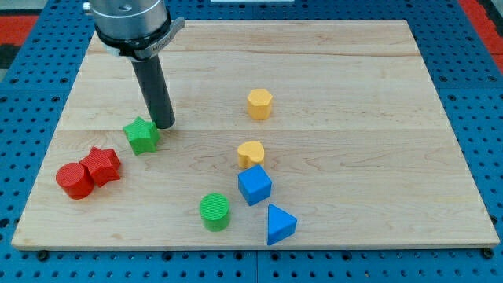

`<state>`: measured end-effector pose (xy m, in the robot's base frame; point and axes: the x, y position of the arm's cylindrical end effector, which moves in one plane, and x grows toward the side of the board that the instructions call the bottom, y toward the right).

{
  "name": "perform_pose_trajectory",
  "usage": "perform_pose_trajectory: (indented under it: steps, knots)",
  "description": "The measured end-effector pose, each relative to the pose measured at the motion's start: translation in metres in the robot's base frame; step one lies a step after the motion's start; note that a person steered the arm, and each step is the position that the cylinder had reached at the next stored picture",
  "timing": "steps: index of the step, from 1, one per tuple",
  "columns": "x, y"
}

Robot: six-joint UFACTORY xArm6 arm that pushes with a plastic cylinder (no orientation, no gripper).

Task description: Move the yellow hexagon to the top of the yellow heart

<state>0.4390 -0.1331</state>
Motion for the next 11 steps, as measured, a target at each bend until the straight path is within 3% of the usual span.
perform_pose_trajectory:
  steps: [2, 4, 5, 6, 8, 9, 11]
  knots:
    - [0.018, -0.039]
    - [-0.036, 0.052]
    - [-0.082, 0.067]
    - [-0.088, 0.128]
    - [-0.074, 0.156]
    - [-0.035, 0.125]
    - [-0.027, 0.083]
